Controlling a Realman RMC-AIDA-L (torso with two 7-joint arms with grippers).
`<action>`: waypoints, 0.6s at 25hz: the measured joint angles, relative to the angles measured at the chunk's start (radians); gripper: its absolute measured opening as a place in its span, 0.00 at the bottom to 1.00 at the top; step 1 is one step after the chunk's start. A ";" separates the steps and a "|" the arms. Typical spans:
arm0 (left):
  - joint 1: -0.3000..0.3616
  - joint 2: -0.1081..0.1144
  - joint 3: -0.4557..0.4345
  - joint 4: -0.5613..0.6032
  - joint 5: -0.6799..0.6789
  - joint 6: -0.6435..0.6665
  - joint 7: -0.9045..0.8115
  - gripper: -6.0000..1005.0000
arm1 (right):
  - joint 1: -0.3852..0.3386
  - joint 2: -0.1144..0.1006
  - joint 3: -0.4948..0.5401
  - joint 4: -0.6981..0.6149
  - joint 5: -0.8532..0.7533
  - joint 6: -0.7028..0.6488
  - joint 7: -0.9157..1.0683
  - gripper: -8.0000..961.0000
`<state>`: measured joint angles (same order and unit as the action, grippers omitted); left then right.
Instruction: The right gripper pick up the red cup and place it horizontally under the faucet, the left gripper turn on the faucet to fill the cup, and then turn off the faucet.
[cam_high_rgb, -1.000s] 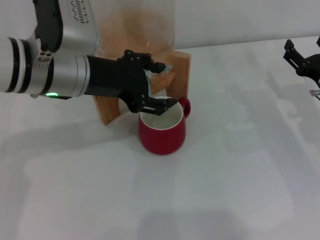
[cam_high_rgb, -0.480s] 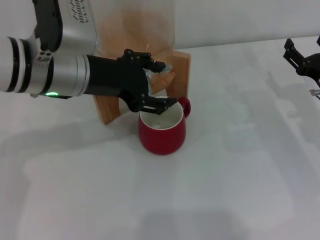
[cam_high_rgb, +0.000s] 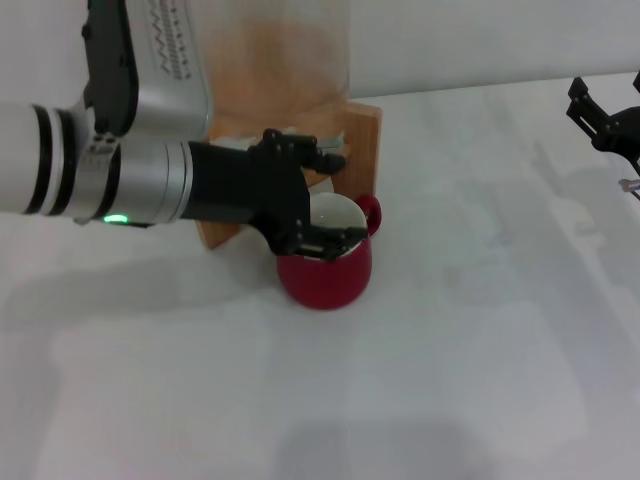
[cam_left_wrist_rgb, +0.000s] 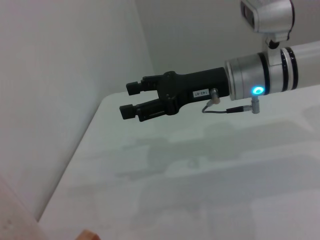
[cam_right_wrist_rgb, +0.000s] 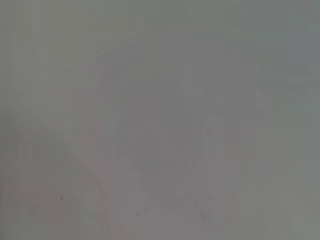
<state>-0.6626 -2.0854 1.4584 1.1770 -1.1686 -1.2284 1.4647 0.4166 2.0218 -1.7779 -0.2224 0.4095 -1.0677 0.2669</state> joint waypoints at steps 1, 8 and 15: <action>0.015 0.000 0.009 0.015 -0.003 0.002 -0.005 0.81 | 0.000 0.000 -0.001 0.000 0.000 0.000 0.000 0.91; 0.132 -0.001 0.028 0.127 -0.024 0.036 -0.037 0.81 | -0.001 0.002 -0.004 0.000 -0.001 0.000 0.000 0.91; 0.274 -0.001 0.139 0.247 -0.040 0.121 -0.065 0.81 | -0.001 0.003 -0.007 0.000 -0.004 0.000 0.003 0.91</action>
<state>-0.3891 -2.0862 1.5975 1.4237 -1.2082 -1.1071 1.3996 0.4157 2.0249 -1.7853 -0.2224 0.4051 -1.0681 0.2704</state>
